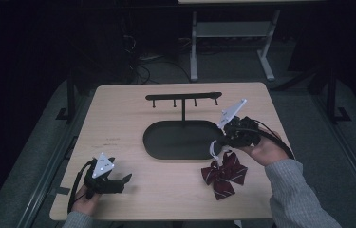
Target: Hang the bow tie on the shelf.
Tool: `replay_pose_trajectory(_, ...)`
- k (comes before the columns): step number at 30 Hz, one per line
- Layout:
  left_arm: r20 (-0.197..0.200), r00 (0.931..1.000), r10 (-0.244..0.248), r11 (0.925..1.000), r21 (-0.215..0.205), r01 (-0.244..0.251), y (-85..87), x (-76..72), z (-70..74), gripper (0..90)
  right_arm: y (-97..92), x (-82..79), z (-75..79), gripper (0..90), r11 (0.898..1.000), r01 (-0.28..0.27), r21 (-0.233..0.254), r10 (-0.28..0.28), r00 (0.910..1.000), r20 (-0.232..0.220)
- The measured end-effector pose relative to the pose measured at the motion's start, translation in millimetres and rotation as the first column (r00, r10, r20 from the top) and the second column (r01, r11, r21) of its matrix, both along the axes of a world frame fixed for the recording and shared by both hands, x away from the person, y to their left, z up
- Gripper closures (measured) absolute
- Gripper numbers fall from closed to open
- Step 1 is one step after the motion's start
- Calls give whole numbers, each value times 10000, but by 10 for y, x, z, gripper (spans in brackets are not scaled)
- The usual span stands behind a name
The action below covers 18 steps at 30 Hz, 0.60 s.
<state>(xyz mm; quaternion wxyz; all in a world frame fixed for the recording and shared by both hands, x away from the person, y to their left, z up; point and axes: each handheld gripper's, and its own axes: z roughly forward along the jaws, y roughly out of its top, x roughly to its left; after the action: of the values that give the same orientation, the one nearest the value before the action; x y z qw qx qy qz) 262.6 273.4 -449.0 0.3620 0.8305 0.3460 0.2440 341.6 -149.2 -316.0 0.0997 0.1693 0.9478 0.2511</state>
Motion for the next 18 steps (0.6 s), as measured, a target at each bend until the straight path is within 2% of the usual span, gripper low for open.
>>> replay_pose_trajectory(8, 65, 10000, -2, 10000, -33, 2, 14, 0, 9, 133, 145, 96, 110, 885, 9996, -230, -146, 231, 9997, 72)
replay_pose_trajectory(18, 50, 10000, 9, 10000, -42, -9, 10, -2, 11, 133, 216, 206, 191, 885, 9994, -301, -155, 302, 9995, 59)
